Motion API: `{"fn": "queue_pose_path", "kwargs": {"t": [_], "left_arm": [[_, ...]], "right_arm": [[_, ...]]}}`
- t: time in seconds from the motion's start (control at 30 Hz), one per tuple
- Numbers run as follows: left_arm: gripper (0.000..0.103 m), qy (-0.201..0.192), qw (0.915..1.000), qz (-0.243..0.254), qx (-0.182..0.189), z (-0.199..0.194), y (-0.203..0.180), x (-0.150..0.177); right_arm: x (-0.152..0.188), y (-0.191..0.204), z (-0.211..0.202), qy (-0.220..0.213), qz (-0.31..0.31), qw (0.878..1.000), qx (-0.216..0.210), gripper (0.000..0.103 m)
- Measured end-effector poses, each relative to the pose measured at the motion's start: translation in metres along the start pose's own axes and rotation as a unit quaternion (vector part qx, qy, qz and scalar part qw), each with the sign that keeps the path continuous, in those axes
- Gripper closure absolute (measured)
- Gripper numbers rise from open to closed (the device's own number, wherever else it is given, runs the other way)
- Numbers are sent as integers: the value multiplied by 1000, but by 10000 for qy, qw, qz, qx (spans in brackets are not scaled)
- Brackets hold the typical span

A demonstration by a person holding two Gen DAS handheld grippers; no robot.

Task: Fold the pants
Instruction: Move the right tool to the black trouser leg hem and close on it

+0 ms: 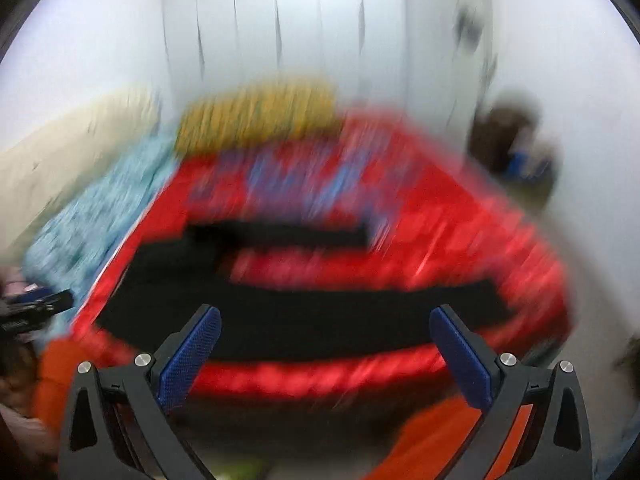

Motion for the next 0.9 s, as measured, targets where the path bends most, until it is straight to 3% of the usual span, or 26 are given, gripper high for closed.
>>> {"fn": "queue_pose_path", "kwargs": {"t": [0.03,0.1,0.2,0.23,0.3,0.33,0.43,0.53,0.73,0.83,0.9], "left_arm": [[1,14,10000,-19,-57,4,1,0],[1,-76,9997,63,-207,6,4,-4],[1,-394,9976,369,-427,1,1,-24],[1,-539,9963,529,-408,1,-4,-33],[1,-675,9952,630,-329,5,-7,-45],[1,-728,9952,616,-240,10,-9,-51],[1,-627,9973,387,-27,29,-4,-58],[1,-490,9985,223,119,53,4,-61],[1,-359,9989,103,-288,100,28,-90],[1,-291,9989,-24,-361,115,38,-92],[1,-85,9990,-63,-442,129,45,-84]], "right_arm": [[3,0,10,203,149,9995,-181,0],[3,0,17,147,410,9982,-406,0],[-16,8,-3,-702,239,9960,-496,0],[-27,11,-14,-1140,186,9918,-551,0],[-41,19,-18,-1608,2,9834,-836,0],[-45,30,-5,-1464,-234,9828,-1103,0],[-47,45,56,-241,-570,9881,-1405,0],[-75,24,103,-103,-219,9880,-1526,0],[-165,-20,239,567,616,9866,-1399,0],[-177,-31,313,1033,803,9833,-1263,2],[-185,-39,363,1295,867,9820,-1067,11]]}}
Point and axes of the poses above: each gripper's, at about its wrist camera, not at the fingertips, and z roughly the way its jaws point, y to its left, x to its underside, the point moved 7 cm from there along z, roughly the way its jaws point, and after that the axes turned 14 degrees about x, right-handed, at the moved point
